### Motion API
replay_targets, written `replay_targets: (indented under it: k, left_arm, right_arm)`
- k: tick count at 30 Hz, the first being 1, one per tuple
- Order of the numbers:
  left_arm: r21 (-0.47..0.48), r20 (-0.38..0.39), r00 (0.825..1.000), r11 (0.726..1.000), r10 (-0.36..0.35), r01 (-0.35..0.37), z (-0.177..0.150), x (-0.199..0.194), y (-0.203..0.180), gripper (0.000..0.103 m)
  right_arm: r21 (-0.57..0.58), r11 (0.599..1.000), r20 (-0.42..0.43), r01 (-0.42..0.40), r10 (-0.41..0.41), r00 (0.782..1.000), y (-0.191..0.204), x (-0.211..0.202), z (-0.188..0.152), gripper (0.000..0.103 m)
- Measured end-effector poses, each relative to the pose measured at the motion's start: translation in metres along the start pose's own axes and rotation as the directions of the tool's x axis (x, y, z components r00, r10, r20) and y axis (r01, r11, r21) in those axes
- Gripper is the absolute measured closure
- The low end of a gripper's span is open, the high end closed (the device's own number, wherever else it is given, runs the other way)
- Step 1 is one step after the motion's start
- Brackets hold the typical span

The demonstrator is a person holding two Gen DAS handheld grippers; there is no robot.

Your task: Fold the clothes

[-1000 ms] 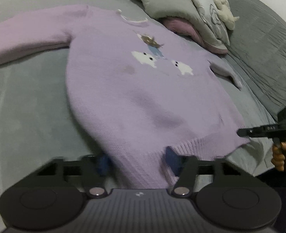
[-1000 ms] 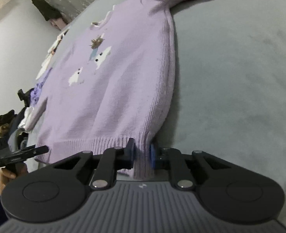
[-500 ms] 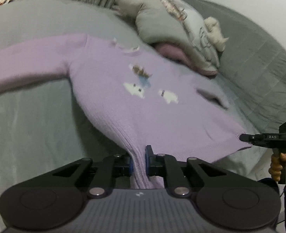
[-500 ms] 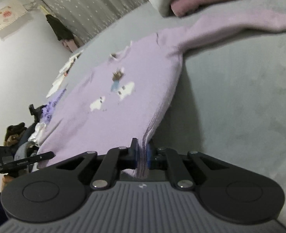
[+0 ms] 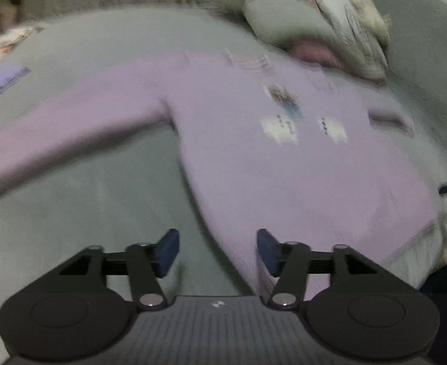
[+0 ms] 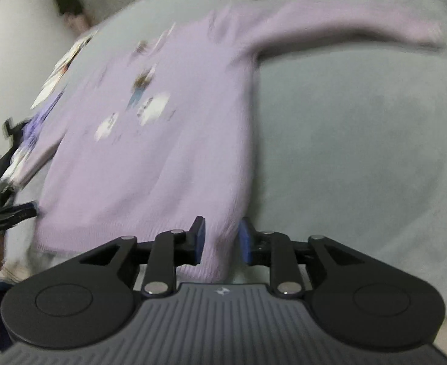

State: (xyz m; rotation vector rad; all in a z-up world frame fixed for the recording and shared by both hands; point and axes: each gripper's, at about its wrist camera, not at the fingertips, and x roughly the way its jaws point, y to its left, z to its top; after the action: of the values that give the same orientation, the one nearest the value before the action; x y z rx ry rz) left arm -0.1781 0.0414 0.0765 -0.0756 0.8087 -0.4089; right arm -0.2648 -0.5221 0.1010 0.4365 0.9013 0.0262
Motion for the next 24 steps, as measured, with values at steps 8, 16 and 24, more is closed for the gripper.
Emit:
replay_targets:
  k: [8,16,24]
  left_arm:
    - [0.058,0.093,0.988,0.99,0.125,-0.13,0.049,0.053,-0.024,0.028]
    - [-0.067,0.105,0.982,0.986,0.159,-0.153,0.098,0.131,-0.025,0.025]
    - [-0.002,0.055,0.98,0.981,0.193,-0.193,0.094,0.167,-0.034,0.024]
  right_arm:
    - [0.477,0.862,0.267,-0.17,0.042,0.963,-0.099,0.047,0.061,0.061]
    - [0.768,0.623,0.378,-0.148,-0.255,0.89,-0.228,0.071,0.075,0.061]
    - [0.673,0.739,0.38,0.033,-0.384,0.841,-0.246,0.111,0.119,0.093]
